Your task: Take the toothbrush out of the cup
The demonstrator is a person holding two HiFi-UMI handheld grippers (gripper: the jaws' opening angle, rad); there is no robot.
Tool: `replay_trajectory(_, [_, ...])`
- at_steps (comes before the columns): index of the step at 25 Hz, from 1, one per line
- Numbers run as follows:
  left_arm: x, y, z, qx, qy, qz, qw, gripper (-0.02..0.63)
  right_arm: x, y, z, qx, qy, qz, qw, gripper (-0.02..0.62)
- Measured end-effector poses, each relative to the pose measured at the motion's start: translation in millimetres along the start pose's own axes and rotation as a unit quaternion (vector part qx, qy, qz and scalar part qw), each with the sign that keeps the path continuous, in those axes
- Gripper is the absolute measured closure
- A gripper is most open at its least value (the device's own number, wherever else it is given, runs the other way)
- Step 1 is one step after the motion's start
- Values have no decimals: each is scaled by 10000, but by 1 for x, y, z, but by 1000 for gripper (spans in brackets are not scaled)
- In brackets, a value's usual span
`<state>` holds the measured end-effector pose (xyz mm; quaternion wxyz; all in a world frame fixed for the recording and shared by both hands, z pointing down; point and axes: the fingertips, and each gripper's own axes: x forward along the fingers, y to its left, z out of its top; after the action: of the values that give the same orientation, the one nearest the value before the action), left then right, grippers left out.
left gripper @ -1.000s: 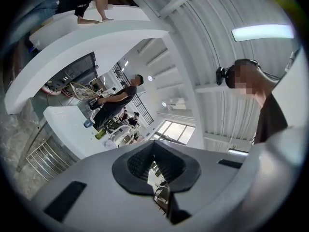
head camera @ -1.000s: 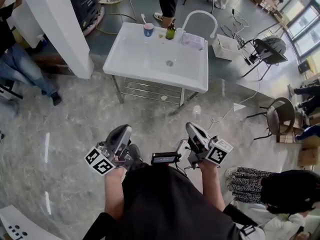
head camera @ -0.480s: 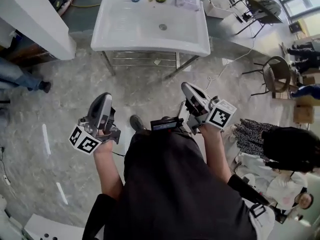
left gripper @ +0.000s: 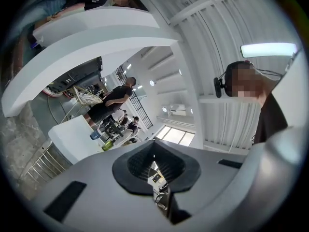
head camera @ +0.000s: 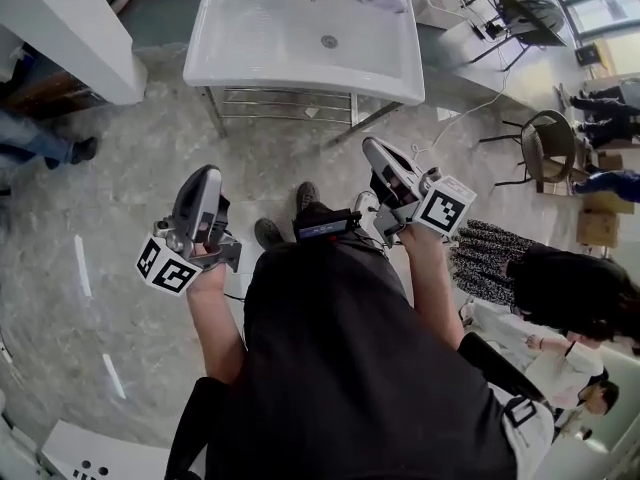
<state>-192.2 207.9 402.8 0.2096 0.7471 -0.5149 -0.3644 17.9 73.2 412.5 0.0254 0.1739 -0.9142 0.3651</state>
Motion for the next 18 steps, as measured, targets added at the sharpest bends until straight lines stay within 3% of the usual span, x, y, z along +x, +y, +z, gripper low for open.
replay_trajectory(9, [8, 11, 3, 285, -30, 313, 9991, 598, 23, -27, 1, 191, 73, 308, 9993, 589])
replay_trajectory(13, [50, 29, 11, 350, 35, 451, 9984, 598, 57, -62, 30, 393, 54, 357, 9986, 589])
replay_trajectory(18, [123, 54, 9, 441, 428, 445, 9971, 598, 89, -109, 67, 626, -34, 435, 9971, 589])
